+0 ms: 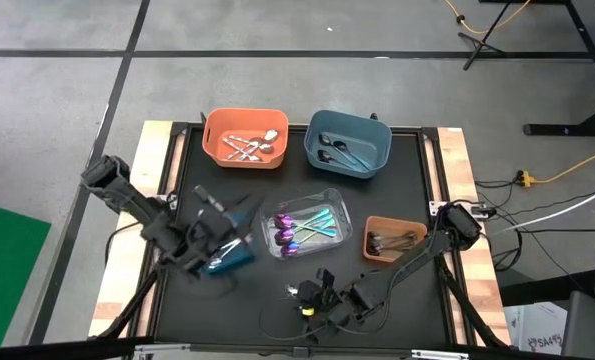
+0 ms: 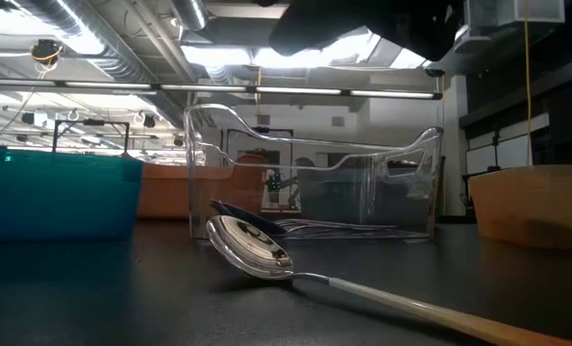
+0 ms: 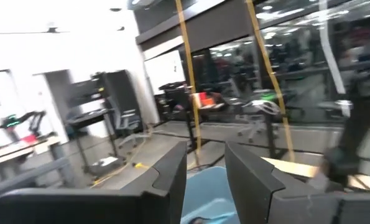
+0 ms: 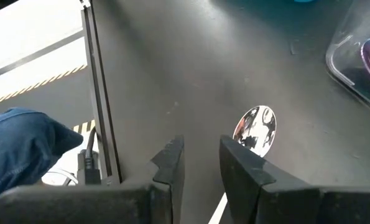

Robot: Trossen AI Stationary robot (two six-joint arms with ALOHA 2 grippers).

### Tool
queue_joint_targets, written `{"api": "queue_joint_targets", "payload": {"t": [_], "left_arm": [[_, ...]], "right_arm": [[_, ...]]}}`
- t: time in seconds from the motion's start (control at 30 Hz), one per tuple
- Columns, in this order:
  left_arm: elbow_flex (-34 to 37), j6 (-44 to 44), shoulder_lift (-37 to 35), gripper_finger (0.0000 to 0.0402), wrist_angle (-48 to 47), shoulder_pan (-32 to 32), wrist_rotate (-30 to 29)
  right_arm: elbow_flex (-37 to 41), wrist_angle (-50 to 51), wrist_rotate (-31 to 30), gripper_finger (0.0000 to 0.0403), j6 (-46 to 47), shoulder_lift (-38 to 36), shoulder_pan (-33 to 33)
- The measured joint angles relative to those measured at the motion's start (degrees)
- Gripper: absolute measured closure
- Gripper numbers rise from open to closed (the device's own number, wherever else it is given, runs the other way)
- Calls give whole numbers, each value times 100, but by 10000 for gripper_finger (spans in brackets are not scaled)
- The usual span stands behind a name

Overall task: Sort silverware by color (type)
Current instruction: Put the orange spoon into the blue bin

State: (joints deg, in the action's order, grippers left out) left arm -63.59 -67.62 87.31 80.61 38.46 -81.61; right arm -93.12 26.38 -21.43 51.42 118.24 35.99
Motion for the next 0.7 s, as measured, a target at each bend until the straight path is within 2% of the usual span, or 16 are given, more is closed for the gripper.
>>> {"api": "queue_joint_targets", "payload": {"t": [0.13, 0.2, 0.27, 0.33, 0.43, 0.53, 0.63, 0.7], "left_arm": [[0, 802, 4, 298, -755, -541, 246], [0, 1501, 2, 298, -1307, -766, 701], [0, 2522, -5, 298, -2145, -973, 1444], [0, 3796, -8, 298, -3125, -1211, 2580], [0, 5658, -29, 298, -4505, -1715, 5067], [2, 6978, -31, 298, -5413, -2281, 7322], [2, 7603, -63, 298, -5599, -2739, 9190], [2, 7701, -206, 298, -5640, -2957, 10149]], "right_arm": [[0, 1, 0, 313, 0, 0, 0], [0, 1, 0, 313, -2, 0, 0], [0, 1, 0, 313, -2, 0, 0], [0, 1, 0, 313, -2, 0, 0], [0, 1, 0, 313, -2, 0, 0], [0, 4, 0, 313, -2, 0, 0], [0, 4, 0, 313, -2, 0, 0], [0, 7, 0, 313, 43, 0, 0]]}}
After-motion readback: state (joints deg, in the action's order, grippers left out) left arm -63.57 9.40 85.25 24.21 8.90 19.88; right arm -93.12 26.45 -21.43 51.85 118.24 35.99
